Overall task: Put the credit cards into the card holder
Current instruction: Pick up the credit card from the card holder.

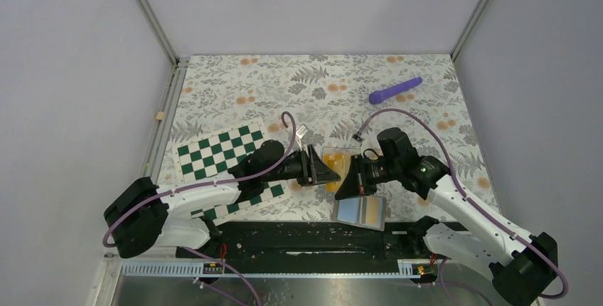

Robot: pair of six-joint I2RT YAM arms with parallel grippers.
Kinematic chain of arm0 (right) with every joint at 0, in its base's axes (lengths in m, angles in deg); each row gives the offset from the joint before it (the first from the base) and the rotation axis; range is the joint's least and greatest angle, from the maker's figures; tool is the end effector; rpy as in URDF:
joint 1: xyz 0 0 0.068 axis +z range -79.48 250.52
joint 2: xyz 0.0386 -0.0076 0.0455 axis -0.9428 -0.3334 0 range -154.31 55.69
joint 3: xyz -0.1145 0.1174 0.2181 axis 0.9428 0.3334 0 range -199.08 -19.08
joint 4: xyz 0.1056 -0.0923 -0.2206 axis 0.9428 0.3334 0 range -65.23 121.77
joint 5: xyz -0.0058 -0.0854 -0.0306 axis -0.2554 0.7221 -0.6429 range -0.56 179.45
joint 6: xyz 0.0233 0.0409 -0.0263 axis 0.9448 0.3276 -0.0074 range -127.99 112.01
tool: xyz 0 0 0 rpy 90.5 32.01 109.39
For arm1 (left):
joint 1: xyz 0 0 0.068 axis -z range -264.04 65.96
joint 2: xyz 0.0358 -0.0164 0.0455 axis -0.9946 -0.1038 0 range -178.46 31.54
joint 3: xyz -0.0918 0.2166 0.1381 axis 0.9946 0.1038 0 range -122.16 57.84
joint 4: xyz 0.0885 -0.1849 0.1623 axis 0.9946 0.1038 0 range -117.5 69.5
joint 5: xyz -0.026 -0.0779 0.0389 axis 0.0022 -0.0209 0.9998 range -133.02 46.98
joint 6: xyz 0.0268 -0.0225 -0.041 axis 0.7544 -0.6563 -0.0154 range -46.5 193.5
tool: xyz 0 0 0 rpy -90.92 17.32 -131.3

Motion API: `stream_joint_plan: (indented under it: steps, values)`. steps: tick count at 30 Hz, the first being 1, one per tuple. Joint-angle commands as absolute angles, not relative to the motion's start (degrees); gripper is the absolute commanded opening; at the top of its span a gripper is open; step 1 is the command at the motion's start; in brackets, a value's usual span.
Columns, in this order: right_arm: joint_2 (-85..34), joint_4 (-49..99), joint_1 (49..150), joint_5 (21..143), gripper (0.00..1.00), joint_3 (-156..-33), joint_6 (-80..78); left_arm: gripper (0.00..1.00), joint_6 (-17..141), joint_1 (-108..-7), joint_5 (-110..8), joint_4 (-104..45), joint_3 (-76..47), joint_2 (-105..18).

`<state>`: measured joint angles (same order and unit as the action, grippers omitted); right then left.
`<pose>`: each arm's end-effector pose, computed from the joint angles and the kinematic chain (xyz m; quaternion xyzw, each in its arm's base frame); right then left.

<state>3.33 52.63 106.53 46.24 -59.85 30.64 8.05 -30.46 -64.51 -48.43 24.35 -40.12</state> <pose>0.1378 0.1301 0.2687 -0.1379 0.8441 0.5055 0.1139 0.1492 -0.2242 0.2280 0.0283 0.7982 -0.5784 0.1662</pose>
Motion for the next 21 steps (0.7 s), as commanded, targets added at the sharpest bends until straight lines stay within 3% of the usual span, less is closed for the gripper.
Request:
stream_joint_plan:
  steps: [1, 4, 5, 6, 11, 13, 16, 21]
  values:
    - [2.85, 46.98, 106.85, 40.59, 0.0, -61.75, 33.92, 0.37, 3.63, -30.73, -69.69, -67.77, 26.75, -40.55]
    - [2.98, 47.22, 106.77, 42.16, 0.0, -60.86, 33.88, 0.03, 1.4, -31.02, -69.11, -73.25, 28.82, -40.42]
    - [3.22, 47.22, 106.73, 42.82, 0.0, -60.38, 33.97, 0.0, 1.35, -31.0, -69.12, -73.02, 28.84, -40.36]
    - [3.4, 47.58, 106.67, 43.69, 0.03, -60.23, 34.09, 0.0, 1.53, -30.99, -69.12, -72.22, 28.72, -40.21]
    - [5.86, 50.34, 103.14, 47.69, 0.53, -60.58, 33.82, 0.0, 4.95, -31.01, -66.95, -61.57, 27.7, -36.97]
    - [7.11, 50.08, 100.14, 46.79, 0.66, -60.27, 34.0, 0.0, 6.88, -31.04, -66.5, -57.34, 26.93, -35.36]
    - [7.66, 47.43, 95.52, 41.74, 0.71, -59.56, 34.9, 0.0, 7.5, -31.01, -67.7, -56.24, 26.73, -34.44]
    - [6.73, 35.85, 93.95, 35.27, 0.63, -56.33, 41.51, 0.0, 5.85, -30.99, -69.44, -60.38, 27.56, -34.43]
